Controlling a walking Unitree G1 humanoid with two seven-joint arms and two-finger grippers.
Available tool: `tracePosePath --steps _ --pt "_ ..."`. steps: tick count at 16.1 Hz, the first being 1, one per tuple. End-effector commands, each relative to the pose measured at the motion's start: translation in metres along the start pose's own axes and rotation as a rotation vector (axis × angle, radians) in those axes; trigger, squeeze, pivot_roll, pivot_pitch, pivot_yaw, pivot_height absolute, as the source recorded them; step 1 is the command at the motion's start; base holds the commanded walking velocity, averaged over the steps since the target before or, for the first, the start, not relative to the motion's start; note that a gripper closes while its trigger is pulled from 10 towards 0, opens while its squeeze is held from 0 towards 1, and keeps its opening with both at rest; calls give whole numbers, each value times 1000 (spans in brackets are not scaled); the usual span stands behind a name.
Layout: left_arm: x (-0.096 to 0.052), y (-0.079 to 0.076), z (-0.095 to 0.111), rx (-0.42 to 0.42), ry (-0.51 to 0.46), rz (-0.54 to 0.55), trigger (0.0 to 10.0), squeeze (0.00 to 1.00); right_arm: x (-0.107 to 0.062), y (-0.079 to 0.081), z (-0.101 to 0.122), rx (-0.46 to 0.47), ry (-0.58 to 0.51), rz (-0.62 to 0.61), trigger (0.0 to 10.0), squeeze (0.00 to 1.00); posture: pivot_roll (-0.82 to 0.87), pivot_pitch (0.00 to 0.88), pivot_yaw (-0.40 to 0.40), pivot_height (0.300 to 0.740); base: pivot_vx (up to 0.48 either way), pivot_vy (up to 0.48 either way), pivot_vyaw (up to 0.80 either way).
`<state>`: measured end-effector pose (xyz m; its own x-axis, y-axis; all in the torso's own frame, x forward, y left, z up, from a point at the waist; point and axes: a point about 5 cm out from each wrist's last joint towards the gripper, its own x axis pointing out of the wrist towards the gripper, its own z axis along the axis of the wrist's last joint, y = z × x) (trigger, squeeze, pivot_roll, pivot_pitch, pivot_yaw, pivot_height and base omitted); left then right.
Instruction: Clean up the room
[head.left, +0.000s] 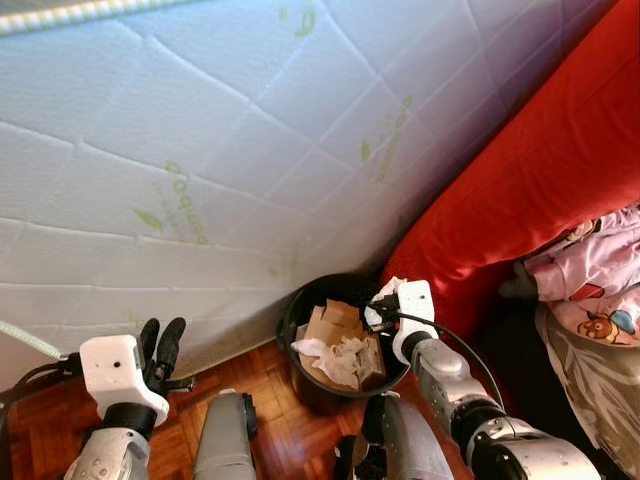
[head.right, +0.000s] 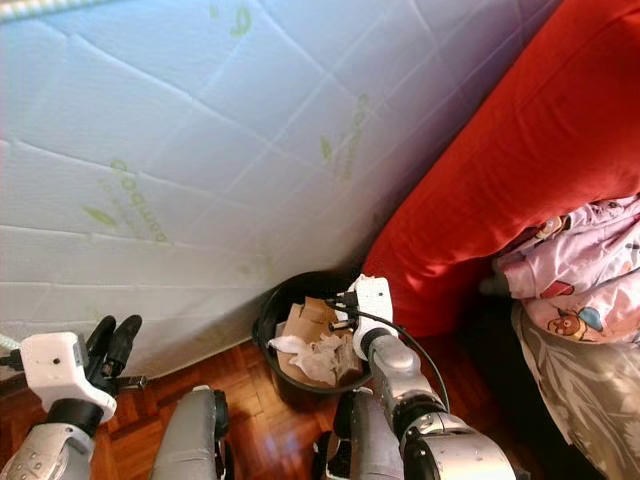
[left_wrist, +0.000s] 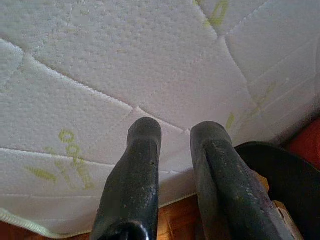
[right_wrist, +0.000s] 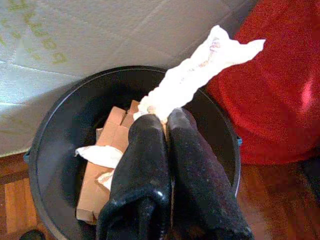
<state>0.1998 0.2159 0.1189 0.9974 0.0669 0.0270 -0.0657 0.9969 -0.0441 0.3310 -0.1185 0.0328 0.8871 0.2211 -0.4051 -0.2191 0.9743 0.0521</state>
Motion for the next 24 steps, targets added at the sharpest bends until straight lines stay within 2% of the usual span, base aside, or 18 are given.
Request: tracePosePath --steps 1,7,8,9,18,22,23,24 --pt "-4 -1 -1 -6 14 8 10000 0 -2 -3 -6 11 23 -15 10000 0 346 313 -120 623 0 0 0" --pt "-6 -1 4 2 17 7 10000 0 1 4 -2 29 13 -4 10000 0 358 323 -118 623 0 0 0" --pt "-6 -1 4 3 18 8 10000 0 1 5 -2 31 13 -2 10000 106 358 323 -118 623 0 0 0" --pt "-7 0 4 5 19 10 10000 0 1 7 -2 28 15 7 10000 1000 358 325 -120 623 0 0 0" --pt "-8 -1 4 3 26 11 10000 0 0 13 -9 -12 44 61 10000 1000 355 332 -123 623 0 0 0" --pt "-9 -1 4 5 30 13 10000 0 -7 25 -37 -16 189 167 10000 1000 353 334 -126 623 0 0 0" --pt "-8 -1 3 6 31 13 10000 0 -10 26 -46 -79 231 182 10000 1000 353 334 -126 623 0 0 0" --pt "-8 -1 3 5 32 14 10000 0 -12 25 -50 -95 241 183 10000 1000 352 333 -127 623 0 0 0"
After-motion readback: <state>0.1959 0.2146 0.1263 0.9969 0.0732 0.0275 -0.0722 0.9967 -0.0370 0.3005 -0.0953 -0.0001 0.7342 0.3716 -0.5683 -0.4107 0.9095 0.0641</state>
